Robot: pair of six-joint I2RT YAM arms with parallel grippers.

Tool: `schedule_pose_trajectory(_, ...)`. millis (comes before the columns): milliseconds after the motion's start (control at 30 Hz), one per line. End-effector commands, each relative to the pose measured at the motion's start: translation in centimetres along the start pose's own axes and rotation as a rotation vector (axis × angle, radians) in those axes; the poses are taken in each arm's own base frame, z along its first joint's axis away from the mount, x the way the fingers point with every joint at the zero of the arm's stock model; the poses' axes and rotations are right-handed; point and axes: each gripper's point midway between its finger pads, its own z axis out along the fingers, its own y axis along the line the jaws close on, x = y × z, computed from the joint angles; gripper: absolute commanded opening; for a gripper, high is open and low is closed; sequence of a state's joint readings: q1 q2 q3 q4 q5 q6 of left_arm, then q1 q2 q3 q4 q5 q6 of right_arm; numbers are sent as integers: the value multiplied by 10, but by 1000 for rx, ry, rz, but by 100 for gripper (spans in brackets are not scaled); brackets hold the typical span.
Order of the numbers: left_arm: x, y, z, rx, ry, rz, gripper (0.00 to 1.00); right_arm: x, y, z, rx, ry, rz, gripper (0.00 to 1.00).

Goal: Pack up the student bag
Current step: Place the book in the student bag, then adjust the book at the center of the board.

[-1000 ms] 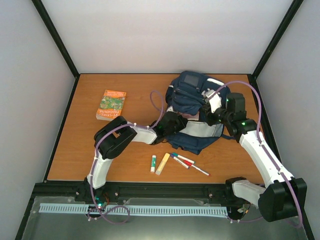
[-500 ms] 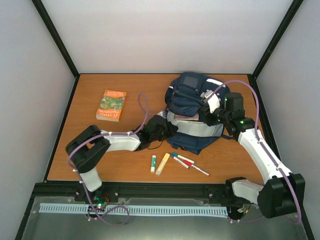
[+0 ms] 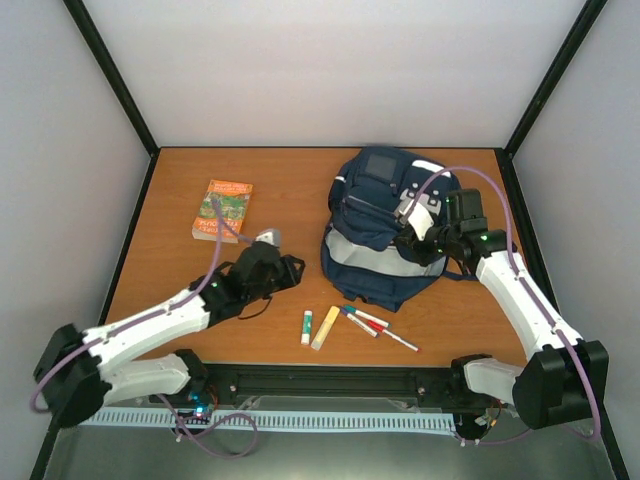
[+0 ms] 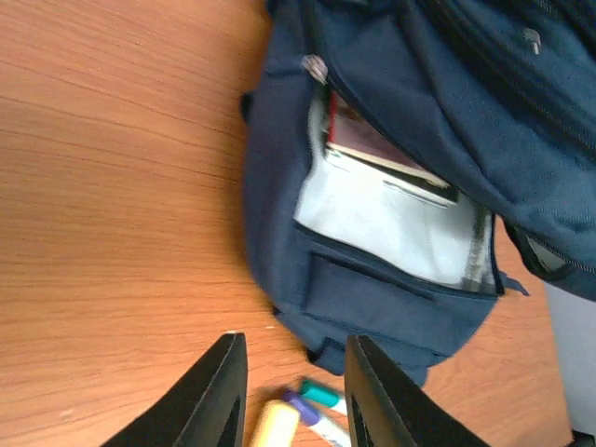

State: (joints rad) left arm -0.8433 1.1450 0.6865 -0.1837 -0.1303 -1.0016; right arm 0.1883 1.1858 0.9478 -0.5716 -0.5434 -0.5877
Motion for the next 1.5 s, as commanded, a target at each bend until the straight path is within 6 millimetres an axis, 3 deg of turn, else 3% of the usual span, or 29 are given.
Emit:
schedule_pose_trajectory(0, 0, 65, -24, -179, -4, 19, 34, 14, 25, -4, -112, 52, -75, 6)
schedule_pose_trajectory(133, -2, 94, -32, -209, -20, -47, 46, 42, 31, 8, -124, 131, -41, 10)
schedule_pose_trajectory(200, -4, 101, -34, -214, -13, -60, 61, 48, 38, 13, -155, 138, 14, 13)
schedule_pose_trajectory(300, -8, 110, -36, -244, 31, -100, 82, 56, 56, 17, -223, 146, 56, 29)
schedule_pose_trajectory(367, -11, 112, -33, -241, 59, -150, 87, 57, 54, 15, -198, 162, 62, 42)
schedule_pose_trajectory(467, -22, 116, -30, -256, 48, -206, 90, 50, 48, 4, -147, 161, 25, 53)
schedule_pose_trajectory(533, -39, 117, -29, -273, 23, -234, 92, 38, 44, -4, -124, 139, 7, 58)
schedule_pose_trajectory(667, -78, 140, -33, -383, -27, -340, 94, 18, 50, -8, -171, 74, 26, 60)
schedule_pose_trajectory(867, -143, 173, -35, -455, -135, -496, 96, 14, 57, 3, -226, 6, 69, 62)
schedule_pose_trajectory(1067, -224, 202, -29, -604, -242, -416, 100, 25, 59, 4, -206, 5, 45, 63)
schedule_pose_trajectory(1233, -267, 241, -6, -689, -202, -387, 100, 28, 61, 2, -198, 4, 34, 64)
schedule_pose_trajectory(1333, -284, 260, 21, -680, -139, -381, 100, 28, 60, 1, -190, 0, 23, 64)
schedule_pose_trajectory(1467, -310, 266, 55, -661, -68, -301, 100, 30, 58, 4, -181, 11, 19, 64)
